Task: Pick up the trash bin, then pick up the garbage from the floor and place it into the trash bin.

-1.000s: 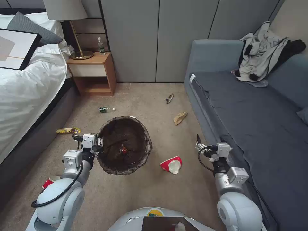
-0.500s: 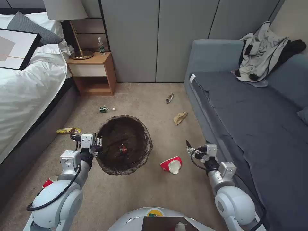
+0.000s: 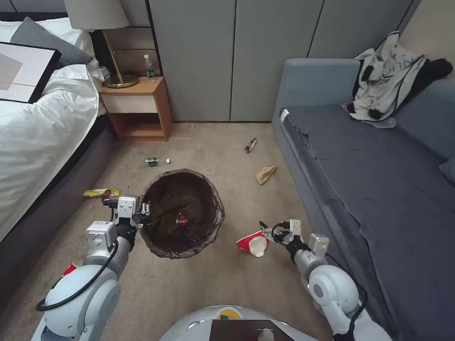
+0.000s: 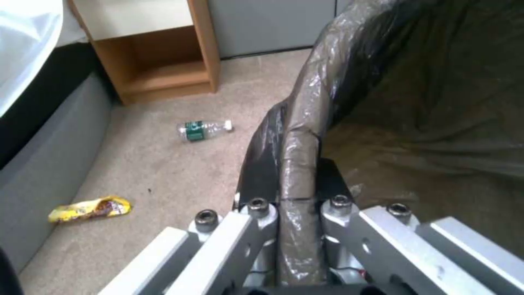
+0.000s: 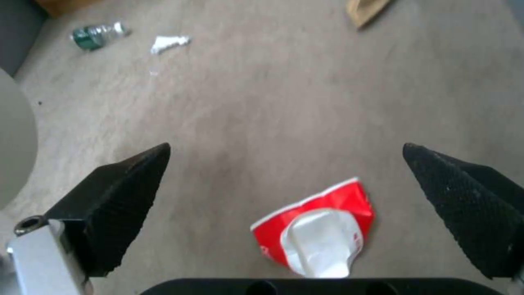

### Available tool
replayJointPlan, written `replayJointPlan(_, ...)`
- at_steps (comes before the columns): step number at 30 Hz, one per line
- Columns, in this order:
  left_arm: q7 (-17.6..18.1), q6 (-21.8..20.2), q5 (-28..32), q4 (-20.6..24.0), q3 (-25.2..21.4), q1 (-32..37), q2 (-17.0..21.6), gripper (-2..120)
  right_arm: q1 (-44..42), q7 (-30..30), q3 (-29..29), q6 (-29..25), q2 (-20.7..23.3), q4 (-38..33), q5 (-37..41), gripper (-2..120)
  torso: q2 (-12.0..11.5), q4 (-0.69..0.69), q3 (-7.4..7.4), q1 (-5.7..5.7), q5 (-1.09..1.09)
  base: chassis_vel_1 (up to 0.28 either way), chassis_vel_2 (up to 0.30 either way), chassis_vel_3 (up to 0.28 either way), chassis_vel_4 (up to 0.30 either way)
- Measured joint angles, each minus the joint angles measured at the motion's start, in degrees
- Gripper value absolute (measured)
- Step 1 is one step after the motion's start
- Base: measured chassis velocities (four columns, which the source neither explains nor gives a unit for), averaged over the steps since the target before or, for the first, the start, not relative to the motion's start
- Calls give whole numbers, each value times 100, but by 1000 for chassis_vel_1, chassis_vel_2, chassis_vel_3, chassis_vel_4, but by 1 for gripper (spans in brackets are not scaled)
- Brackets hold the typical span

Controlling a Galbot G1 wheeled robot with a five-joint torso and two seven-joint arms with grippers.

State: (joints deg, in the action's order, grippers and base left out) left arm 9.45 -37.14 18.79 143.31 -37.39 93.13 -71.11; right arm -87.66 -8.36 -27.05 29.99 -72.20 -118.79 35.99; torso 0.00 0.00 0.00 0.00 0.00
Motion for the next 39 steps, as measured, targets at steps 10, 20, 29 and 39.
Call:
replayJointPlan(10, 4, -10, 8, 0, 6, -4, -16, 3, 539, -725, 348, 179, -73, 810, 903, 100, 0, 0, 0, 0, 0, 0, 0, 0, 0)
replayJointPlan(20, -4, -11, -3, 0, 13, 5, -23, 3, 918, -1132, 701, 89, -230, 1412, 819, 100, 0, 0, 0, 0, -1, 0, 0, 0, 0)
replayJointPlan(29, -9, -8, -10, -1, 40, -6, -20, 3, 1237, -1387, 975, 48, -333, 1963, 706, 100, 0, 0, 0, 0, 0, 0, 0, 0, 0)
replayJointPlan(39, -14, 2, -20, -8, 58, -24, -43, 3, 1574, -1696, 1184, -70, -408, 2546, 569, 100, 0, 0, 0, 0, 0, 0, 0, 0, 0)
